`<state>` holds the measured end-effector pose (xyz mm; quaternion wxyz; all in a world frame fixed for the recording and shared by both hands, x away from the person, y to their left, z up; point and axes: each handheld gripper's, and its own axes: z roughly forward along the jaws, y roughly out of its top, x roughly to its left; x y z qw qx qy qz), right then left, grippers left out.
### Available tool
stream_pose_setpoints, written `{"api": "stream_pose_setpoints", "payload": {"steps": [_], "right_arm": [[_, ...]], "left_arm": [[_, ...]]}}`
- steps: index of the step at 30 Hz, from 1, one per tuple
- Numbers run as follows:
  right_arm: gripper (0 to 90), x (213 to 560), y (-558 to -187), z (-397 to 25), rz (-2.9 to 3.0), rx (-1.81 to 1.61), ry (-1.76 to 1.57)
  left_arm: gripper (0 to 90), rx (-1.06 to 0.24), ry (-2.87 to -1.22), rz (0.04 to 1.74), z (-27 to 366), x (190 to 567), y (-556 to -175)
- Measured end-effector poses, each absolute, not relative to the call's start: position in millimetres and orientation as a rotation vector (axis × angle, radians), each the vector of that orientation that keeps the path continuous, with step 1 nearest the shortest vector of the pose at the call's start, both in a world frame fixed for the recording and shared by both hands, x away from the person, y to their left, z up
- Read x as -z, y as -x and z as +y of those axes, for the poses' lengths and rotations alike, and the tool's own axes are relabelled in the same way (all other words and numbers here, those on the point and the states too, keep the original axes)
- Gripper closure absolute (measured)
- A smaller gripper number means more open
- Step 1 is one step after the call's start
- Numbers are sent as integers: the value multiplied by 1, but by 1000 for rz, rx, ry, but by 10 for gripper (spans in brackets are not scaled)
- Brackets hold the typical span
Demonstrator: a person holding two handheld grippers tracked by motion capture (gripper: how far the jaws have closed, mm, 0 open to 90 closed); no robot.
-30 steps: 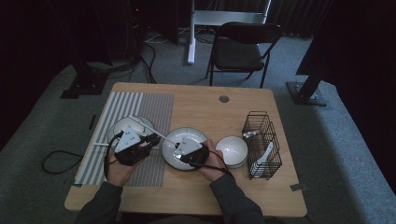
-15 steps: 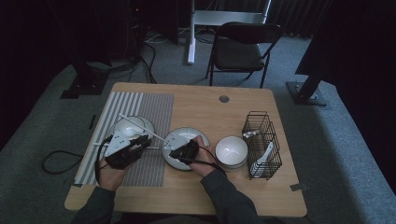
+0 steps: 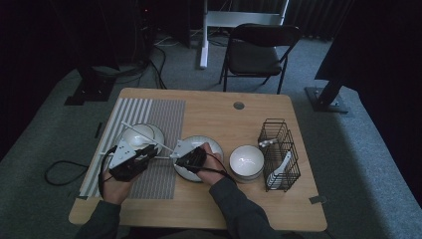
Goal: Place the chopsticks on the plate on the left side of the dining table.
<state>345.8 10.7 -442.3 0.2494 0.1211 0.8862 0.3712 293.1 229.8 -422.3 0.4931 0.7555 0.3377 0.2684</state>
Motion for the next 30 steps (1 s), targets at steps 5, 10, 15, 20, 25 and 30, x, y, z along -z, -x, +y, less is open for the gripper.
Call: {"api": "stream_pose_setpoints", "payload": {"steps": [5,10,15,20,25,30], "right_arm": [[870,441,-347,17,2424,-1004,-313],[871,441,-350,25,2440,-1005,-292],[871,445,-353,33,2462,-1007,-273],[871,449,-354,43,2479,-1004,-242],[871,451,-355,52,2494,-1001,-203],[870,454,-356,59,2506,-994,-182]], "left_arm": [[779,-660,-1817,843,236,424,-291],[779,-668,-1816,852,241,424,-290],[779,-678,-1806,853,242,423,-290],[779,-693,-1796,855,244,421,-290],[779,-708,-1790,871,249,422,-292],[779,-724,-1789,894,253,426,-293]]}}
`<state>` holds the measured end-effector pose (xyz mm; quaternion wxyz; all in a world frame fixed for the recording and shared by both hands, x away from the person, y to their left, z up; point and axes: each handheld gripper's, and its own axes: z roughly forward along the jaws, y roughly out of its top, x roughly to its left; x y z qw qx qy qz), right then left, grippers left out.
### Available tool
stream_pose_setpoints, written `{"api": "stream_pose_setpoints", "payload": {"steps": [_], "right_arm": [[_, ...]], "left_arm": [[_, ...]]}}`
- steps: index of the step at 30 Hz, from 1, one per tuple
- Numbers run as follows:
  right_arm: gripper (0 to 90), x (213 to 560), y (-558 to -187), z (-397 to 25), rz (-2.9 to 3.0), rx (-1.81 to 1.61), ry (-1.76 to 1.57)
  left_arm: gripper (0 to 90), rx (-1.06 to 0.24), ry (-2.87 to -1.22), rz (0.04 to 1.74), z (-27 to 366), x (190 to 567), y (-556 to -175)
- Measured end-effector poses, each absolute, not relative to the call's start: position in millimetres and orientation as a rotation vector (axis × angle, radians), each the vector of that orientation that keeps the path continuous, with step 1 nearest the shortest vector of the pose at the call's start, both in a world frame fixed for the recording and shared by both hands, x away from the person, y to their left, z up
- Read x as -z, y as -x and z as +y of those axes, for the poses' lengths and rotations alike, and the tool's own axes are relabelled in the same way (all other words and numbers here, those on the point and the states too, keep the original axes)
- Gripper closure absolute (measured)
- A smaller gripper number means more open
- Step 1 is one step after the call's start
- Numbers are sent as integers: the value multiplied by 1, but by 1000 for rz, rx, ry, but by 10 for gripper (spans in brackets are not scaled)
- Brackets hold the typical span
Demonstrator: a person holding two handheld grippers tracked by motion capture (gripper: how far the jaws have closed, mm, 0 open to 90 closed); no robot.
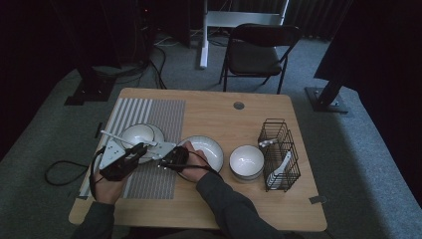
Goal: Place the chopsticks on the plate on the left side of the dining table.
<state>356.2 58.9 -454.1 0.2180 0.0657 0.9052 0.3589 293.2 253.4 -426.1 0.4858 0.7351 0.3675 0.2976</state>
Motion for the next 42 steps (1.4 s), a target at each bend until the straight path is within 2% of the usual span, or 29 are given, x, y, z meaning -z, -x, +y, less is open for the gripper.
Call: {"api": "stream_pose_setpoints", "payload": {"steps": [12,42], "right_arm": [[870,461,-357,63,2519,-984,-153],[867,484,-369,85,2585,-874,-141]], "left_arm": [[780,-780,-1795,939,261,432,-297],[771,-780,-1790,1037,281,454,-304]]}}
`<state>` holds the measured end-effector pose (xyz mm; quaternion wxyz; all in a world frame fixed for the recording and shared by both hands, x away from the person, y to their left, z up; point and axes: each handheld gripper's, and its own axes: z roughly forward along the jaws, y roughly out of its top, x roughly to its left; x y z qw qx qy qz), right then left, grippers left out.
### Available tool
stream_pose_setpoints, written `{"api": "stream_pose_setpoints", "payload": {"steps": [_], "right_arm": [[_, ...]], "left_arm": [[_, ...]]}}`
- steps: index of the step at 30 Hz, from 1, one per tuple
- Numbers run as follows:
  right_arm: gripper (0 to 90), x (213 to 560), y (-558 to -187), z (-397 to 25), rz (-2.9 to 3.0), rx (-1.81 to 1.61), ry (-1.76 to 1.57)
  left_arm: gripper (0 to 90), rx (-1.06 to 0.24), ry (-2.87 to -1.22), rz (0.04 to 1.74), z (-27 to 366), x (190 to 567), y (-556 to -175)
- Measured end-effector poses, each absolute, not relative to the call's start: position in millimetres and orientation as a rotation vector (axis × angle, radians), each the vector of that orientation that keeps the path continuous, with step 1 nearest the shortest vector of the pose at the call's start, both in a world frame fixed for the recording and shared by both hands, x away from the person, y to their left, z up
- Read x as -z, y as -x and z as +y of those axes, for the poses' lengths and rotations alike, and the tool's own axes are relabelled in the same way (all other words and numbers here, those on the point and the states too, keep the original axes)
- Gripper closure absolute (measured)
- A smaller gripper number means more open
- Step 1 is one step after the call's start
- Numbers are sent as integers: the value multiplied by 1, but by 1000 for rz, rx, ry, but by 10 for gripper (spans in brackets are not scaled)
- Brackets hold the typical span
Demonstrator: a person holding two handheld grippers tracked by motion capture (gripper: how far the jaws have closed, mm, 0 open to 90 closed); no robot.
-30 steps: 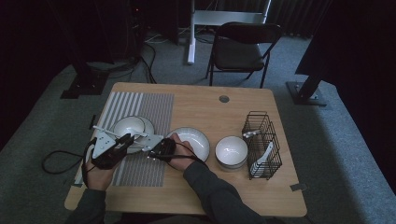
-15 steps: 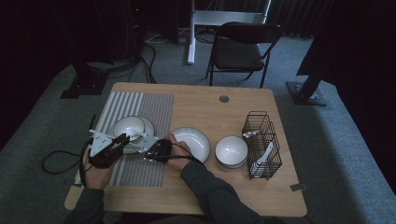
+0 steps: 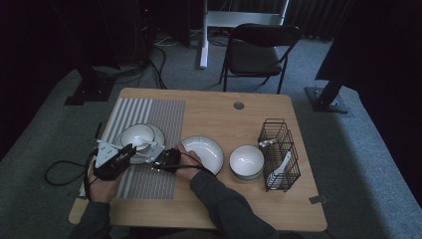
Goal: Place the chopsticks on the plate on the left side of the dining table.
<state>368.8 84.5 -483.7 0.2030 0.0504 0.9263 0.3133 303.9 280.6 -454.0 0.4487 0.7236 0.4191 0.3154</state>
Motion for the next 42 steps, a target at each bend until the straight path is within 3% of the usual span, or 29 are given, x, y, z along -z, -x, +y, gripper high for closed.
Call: {"api": "stream_pose_setpoints", "payload": {"steps": [42], "right_arm": [[865,484,-368,98,2588,-818,-106]], "left_arm": [[766,-760,-1832,1152,296,497,-307]]}}
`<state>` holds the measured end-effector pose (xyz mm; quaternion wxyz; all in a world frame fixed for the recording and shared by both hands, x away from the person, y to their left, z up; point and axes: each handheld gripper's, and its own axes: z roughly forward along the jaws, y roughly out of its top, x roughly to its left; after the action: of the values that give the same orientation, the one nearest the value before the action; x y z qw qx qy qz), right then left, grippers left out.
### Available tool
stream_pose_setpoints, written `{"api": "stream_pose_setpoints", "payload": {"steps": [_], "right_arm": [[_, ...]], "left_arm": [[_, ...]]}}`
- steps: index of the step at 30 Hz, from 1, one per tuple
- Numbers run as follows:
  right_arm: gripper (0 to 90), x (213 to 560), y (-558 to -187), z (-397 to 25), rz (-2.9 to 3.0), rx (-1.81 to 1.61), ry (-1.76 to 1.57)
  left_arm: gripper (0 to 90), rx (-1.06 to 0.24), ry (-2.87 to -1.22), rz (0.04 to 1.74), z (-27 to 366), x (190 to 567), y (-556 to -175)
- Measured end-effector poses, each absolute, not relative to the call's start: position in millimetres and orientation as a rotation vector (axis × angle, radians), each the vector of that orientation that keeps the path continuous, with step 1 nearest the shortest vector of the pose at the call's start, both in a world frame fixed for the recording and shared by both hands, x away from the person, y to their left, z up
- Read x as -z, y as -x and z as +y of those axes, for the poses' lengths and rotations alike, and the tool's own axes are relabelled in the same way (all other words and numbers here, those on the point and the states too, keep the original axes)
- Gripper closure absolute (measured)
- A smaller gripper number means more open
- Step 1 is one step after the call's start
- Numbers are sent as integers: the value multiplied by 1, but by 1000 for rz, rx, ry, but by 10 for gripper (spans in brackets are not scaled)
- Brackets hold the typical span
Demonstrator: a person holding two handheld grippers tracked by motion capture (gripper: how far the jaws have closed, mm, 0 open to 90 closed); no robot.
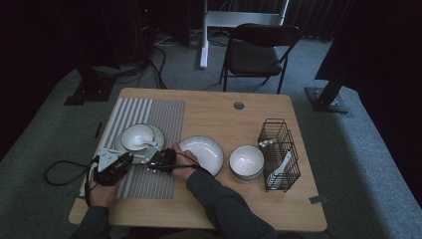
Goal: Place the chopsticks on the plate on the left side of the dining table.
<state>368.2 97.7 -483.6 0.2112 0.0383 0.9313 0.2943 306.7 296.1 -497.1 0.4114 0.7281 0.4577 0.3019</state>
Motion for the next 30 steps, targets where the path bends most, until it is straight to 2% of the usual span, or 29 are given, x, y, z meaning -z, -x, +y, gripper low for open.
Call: {"api": "stream_pose_setpoints", "payload": {"steps": [30], "right_arm": [[862,484,-369,97,2580,-809,-99]], "left_arm": [[765,-770,-1844,1223,304,509,-309]]}}
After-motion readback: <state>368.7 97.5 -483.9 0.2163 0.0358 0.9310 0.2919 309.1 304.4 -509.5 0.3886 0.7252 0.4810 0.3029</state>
